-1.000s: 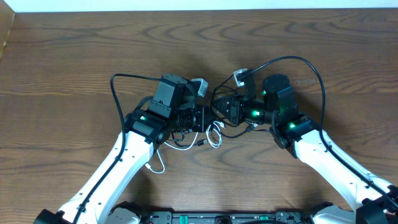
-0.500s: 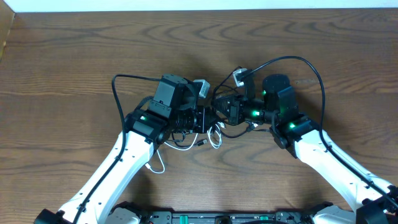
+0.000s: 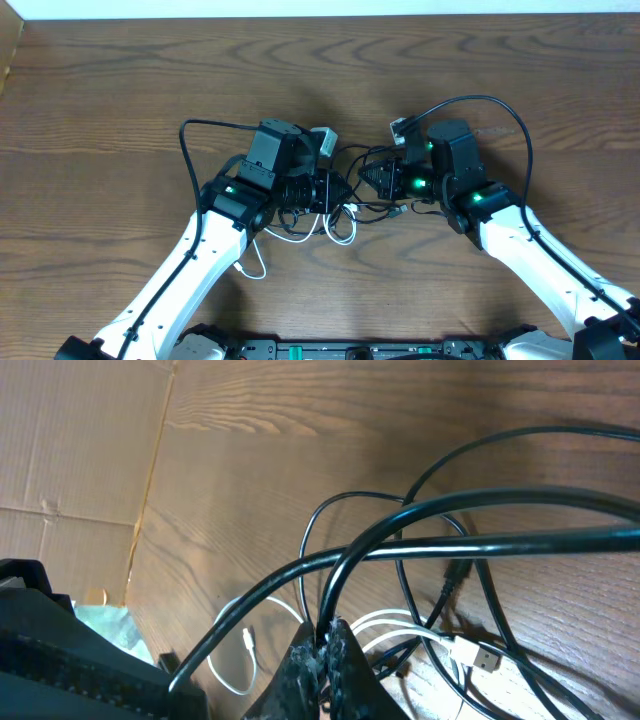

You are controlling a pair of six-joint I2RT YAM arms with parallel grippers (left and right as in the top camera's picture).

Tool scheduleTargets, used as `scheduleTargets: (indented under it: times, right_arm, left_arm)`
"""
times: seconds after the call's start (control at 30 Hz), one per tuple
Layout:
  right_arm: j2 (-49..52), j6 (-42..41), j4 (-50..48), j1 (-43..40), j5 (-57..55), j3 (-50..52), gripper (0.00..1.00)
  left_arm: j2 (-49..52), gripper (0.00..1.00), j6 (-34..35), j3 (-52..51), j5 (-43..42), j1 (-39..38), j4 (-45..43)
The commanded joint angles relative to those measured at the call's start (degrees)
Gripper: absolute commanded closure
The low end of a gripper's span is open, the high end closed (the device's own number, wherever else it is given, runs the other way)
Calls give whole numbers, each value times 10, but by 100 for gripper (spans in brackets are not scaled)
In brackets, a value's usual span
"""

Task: Untangle cables

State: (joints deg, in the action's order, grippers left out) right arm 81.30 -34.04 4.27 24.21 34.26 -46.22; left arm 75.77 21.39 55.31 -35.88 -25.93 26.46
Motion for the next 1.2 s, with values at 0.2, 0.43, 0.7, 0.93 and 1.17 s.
scheduleTargets:
  times: [0.2,0.43,0.7,0.93,1.17]
  right_arm:
    - [0,16,71,-11,-91,2,99]
    - [-1,43,166,-56,-193,2,99]
    - [-43,93,211,-141,-198,-32,99]
    - [-80,151,317,-191,-267,-168,99]
    - [-104,186,328,-200,-291,-294,99]
  left_arm:
    - [-11,92,3,9,-6,29,-14]
    - [-45,92,3,25,-6,143,14]
    - [-99,93,3,25,-6,287,14]
    - [-115,93,72,25,-10,371,-10]
    - [-115,93,72,25,-10,371,-10]
